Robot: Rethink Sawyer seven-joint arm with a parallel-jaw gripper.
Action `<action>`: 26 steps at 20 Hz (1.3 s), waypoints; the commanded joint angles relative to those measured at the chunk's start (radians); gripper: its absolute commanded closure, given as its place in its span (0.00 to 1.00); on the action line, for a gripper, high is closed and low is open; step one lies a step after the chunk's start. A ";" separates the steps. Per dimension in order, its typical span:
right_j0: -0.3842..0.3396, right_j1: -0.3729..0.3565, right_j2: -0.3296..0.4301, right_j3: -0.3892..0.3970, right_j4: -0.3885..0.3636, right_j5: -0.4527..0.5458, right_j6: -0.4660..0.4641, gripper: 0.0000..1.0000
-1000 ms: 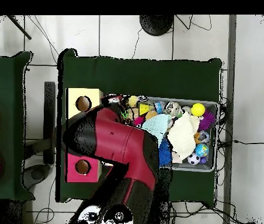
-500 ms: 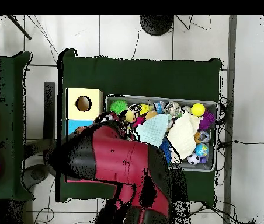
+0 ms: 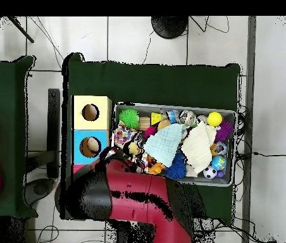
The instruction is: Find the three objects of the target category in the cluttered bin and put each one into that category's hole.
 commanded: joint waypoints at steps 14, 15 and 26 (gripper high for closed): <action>-0.051 -0.172 0.157 0.735 -0.191 -0.387 -0.084 1.00; -0.031 -0.169 0.146 0.749 -0.201 -0.407 -0.048 1.00; 0.139 -0.119 -0.082 0.975 -0.344 -0.743 0.183 1.00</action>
